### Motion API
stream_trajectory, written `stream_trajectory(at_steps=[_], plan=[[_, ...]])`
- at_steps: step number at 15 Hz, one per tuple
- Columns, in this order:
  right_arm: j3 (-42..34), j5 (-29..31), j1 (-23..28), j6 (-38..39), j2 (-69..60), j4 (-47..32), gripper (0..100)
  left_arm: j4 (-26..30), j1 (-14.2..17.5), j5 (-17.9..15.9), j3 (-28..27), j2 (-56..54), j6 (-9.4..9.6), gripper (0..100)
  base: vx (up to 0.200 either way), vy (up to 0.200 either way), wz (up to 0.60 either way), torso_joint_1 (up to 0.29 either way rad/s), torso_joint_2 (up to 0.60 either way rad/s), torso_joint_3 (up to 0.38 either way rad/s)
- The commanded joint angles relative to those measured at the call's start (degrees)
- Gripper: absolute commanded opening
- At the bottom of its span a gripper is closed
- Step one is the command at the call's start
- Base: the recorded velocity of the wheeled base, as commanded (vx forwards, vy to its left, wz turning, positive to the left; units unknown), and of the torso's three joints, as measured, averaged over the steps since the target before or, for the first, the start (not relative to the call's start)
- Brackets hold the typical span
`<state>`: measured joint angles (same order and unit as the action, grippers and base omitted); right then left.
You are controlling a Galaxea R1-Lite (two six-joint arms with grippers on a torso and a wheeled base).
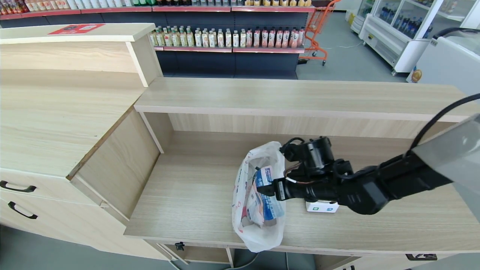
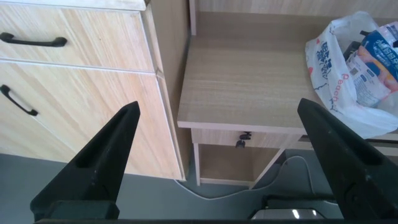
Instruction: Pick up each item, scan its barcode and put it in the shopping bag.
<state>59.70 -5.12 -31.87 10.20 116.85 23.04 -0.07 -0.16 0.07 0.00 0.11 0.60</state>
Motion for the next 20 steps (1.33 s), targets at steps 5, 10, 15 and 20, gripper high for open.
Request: stream_trajectory(at_steps=[5, 10, 15, 20], plan=[[-15.22, 1.25, 10.51, -3.88, -34.41, -3.53, 100, -0.01, -0.02, 0.01, 0.0, -0.02, 0.02, 100, 0.0, 0.0, 0.0, 0.0, 0.0, 0.0], [-40.45, 9.95, 16.75, -7.65, -60.68, -6.6, 100, -0.01, -0.02, 0.01, 0.0, -0.02, 0.02, 100, 0.0, 0.0, 0.0, 0.0, 0.0, 0.0], [-49.41, 9.78, 25.19, -8.8, -78.26, -14.87, 100, -0.01, -0.02, 0.01, 0.0, -0.02, 0.02, 100, 0.0, 0.0, 0.0, 0.0, 0.0, 0.0], [-59.7, 4.77, 30.11, -13.81, -113.68, -23.22, 100, -0.01, -0.02, 0.01, 0.0, -0.02, 0.02, 100, 0.0, 0.0, 0.0, 0.0, 0.0, 0.0]])
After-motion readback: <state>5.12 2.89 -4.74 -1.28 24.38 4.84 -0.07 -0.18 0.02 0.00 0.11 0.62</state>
